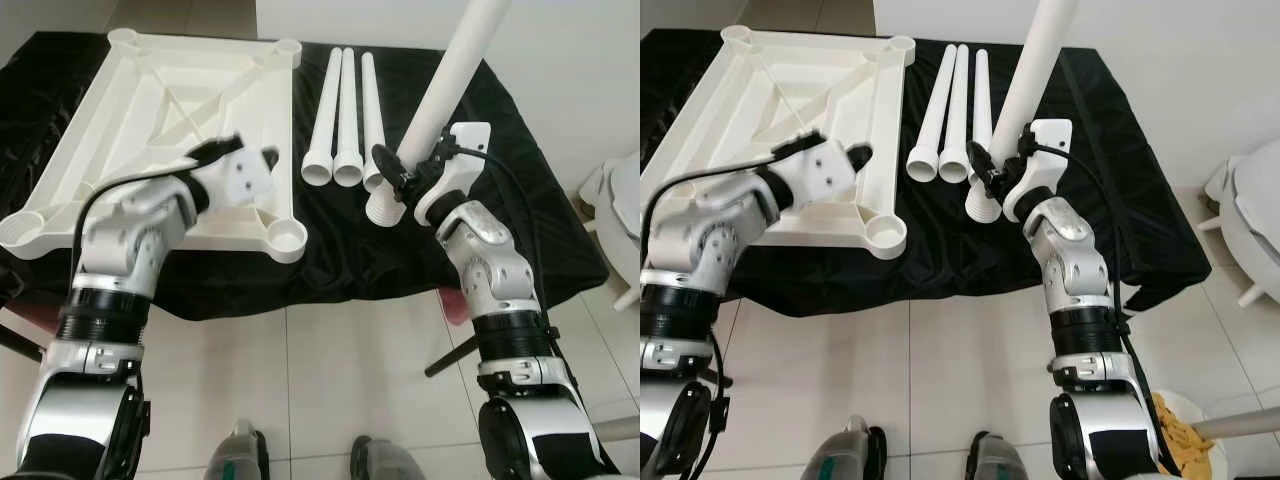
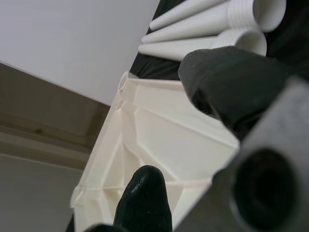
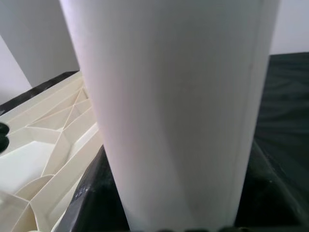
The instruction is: Building children table
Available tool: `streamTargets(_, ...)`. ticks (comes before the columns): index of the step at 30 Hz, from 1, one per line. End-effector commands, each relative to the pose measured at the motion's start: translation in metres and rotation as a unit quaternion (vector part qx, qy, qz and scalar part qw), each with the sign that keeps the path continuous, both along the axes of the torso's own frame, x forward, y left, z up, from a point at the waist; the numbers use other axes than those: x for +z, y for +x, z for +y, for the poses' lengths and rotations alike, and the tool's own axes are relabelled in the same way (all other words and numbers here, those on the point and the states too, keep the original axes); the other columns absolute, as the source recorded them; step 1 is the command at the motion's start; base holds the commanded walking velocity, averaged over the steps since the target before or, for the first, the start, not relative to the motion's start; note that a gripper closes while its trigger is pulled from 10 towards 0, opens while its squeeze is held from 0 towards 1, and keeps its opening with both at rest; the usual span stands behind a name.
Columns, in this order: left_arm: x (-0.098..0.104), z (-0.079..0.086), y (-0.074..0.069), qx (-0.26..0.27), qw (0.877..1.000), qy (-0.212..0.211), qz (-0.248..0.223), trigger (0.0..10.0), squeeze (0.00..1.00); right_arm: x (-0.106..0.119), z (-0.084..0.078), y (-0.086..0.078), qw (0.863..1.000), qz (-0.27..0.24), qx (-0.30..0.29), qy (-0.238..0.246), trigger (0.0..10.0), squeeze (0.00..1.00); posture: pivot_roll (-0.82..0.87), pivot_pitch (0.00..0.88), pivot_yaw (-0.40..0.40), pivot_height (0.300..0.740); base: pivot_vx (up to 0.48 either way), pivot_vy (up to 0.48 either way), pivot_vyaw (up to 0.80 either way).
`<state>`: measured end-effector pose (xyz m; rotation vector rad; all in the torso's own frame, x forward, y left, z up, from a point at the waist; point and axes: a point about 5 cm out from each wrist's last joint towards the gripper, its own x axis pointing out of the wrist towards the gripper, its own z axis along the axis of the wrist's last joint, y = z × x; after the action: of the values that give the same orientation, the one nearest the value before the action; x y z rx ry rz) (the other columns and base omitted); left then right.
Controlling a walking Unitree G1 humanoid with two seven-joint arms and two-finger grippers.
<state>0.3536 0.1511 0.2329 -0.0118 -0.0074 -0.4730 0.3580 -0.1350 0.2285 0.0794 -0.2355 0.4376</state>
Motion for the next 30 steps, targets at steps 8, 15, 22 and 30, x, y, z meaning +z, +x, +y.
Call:
streamTargets(8,0.006,0.002,-0.014,0.002,0.995,0.043,-0.089,10.0,0.0,0.01,0.0,-0.004,0.999,-0.041,0.005,0.028,10.0,0.0,0.03,0.127,-0.001,0.74,0.0,0.0,0.0)
streamTargets(15,0.002,0.006,-0.035,-0.018,0.986,0.094,-0.137,10.0,0.0,0.011,0.017,-0.011,0.995,-0.06,0.048,0.057,10.0,0.0,0.04,0.124,0.013,0.74,0.0,0.0,0.0)
streamTargets(22,-0.014,0.008,-0.039,-0.081,0.973,0.175,-0.127,10.0,0.0,0.01,0.018,-0.013,0.994,-0.066,0.049,0.067,10.0,0.0,0.05,0.13,0.019,0.74,0.0,0.0,0.0)
streamTargets(30,-0.03,0.014,-0.027,-0.102,0.96,0.243,-0.097,10.0,0.0,0.012,0.014,-0.016,0.993,-0.073,0.048,0.076,10.0,0.0,0.05,0.137,0.012,0.74,0.0,0.0,0.0)
